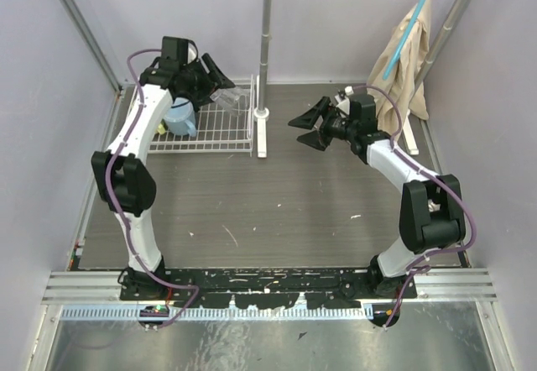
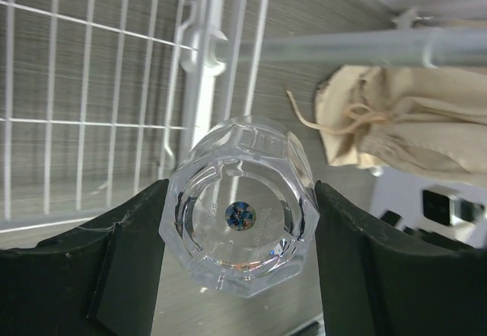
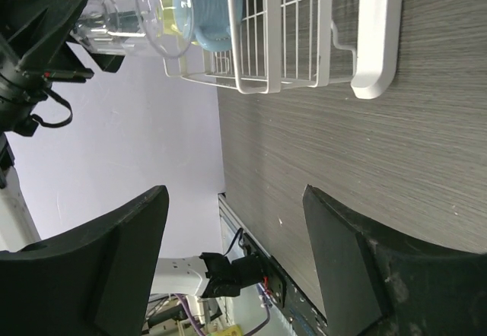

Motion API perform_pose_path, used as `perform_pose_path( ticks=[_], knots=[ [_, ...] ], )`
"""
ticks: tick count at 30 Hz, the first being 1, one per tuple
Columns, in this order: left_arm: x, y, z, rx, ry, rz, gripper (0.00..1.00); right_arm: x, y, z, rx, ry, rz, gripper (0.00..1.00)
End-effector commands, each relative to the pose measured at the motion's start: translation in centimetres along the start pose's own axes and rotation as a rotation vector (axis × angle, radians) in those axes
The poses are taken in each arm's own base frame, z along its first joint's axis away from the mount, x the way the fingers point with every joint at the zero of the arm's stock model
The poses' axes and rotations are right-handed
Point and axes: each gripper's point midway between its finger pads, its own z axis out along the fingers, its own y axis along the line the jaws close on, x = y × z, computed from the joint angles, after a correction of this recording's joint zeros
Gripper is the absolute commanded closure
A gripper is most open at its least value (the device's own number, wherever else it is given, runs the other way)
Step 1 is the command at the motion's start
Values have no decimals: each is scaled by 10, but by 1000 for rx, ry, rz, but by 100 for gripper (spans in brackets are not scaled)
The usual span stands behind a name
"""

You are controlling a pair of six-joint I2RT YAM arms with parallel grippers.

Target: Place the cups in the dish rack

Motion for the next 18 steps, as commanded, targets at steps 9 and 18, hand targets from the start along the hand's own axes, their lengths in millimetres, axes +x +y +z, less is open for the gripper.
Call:
perform_pose_path(
  ticks=[9,18],
  knots=[
    [-49,52,25,-314,-121,159,94,-5,0,-27,-4,-45,-46,22],
    [-61,66,53,-448,-185,270,96,-18,-11,-41,23,-84,-34,23]
  ],
)
